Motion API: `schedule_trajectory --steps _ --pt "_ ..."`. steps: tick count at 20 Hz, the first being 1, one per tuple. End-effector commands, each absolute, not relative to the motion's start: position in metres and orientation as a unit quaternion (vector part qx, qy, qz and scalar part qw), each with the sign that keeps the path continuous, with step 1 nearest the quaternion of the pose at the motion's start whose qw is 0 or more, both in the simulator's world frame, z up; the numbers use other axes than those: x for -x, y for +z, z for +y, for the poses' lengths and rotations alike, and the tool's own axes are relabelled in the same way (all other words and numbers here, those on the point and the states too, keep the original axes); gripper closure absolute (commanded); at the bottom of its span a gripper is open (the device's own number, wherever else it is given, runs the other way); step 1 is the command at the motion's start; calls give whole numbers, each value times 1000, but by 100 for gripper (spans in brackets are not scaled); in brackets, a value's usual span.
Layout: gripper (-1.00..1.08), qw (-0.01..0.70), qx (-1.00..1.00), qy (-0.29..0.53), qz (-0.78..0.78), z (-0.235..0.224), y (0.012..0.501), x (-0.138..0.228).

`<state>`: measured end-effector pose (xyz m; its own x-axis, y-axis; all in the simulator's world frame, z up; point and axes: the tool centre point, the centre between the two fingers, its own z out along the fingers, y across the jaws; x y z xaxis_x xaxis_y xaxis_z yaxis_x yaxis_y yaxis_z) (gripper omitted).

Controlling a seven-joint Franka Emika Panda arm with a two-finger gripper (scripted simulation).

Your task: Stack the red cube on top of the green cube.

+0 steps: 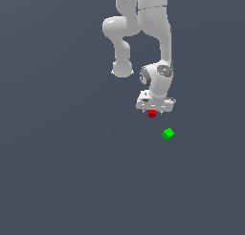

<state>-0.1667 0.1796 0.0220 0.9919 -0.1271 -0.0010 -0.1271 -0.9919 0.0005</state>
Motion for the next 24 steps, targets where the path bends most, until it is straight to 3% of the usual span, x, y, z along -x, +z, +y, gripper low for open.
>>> schedule_trajectory --steps 1,2,15,24 --pt "-92 0 -998 0 -64 180 20 166" --pt "108 0 -998 0 -64 180 20 166" --pt "108 0 -998 0 -64 180 22 166" --pt "108 0 -998 0 -64 179 54 167"
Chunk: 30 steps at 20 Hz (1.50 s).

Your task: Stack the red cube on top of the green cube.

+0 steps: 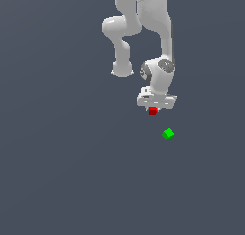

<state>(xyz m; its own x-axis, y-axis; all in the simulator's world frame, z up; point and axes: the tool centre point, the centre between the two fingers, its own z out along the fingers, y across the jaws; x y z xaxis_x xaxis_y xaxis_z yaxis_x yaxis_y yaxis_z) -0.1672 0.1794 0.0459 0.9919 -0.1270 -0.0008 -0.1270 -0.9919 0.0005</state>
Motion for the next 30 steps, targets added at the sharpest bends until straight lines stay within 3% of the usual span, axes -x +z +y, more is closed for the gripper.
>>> schedule_trajectory --steps 1,14,30 --pt "108 0 -998 0 -64 179 60 167" --pt "108 0 -998 0 -64 180 118 166" --pt "108 0 -998 0 -64 191 108 140"
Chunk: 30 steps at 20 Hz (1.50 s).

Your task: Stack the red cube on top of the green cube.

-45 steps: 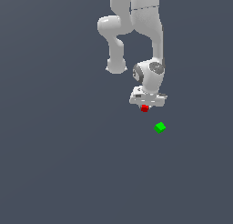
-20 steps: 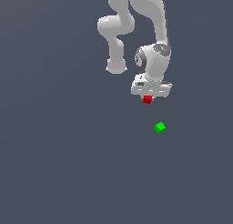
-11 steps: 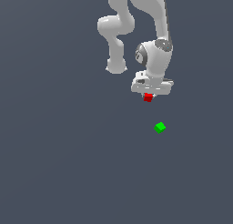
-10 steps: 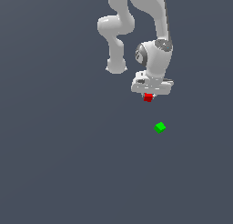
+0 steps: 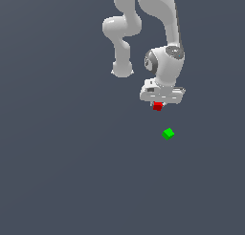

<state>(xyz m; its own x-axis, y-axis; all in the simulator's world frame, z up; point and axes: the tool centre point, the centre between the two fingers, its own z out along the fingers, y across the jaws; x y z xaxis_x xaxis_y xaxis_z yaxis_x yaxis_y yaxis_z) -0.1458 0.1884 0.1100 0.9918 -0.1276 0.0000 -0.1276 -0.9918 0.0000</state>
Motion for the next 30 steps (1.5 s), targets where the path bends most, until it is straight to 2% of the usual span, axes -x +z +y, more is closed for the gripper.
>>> schedule_trajectory --steps 1,17,30 --pt "108 0 998 0 64 193 106 136" --pt "108 0 998 0 64 230 71 47" --pt "108 0 998 0 64 242 62 19"
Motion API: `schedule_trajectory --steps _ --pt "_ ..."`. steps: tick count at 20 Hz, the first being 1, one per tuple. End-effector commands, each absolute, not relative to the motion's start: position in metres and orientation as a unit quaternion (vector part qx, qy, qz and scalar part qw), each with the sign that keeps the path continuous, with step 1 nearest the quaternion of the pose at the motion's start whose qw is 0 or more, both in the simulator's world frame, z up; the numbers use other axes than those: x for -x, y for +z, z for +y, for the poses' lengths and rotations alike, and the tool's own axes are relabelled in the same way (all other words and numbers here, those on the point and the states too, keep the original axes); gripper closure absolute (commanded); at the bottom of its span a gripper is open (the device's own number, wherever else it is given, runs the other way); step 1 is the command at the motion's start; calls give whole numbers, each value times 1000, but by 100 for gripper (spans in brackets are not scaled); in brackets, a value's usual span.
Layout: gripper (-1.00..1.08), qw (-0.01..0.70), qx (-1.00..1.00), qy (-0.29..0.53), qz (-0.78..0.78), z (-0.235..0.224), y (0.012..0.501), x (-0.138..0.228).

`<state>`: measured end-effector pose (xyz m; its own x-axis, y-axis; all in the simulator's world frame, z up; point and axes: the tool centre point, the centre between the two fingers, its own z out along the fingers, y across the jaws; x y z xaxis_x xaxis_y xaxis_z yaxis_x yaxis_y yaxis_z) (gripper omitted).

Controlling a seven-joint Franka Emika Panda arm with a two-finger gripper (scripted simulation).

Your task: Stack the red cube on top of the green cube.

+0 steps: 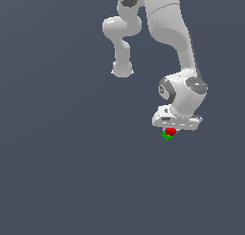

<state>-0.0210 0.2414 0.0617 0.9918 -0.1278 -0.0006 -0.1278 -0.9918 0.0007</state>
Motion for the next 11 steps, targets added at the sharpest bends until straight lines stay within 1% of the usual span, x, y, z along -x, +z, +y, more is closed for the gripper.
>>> schedule_trajectory --steps 1,2,11 --pt "108 0 -998 0 -64 242 62 19" --pt "-92 0 -998 0 -64 242 62 19" --pt "-92 0 -998 0 -64 242 62 19"
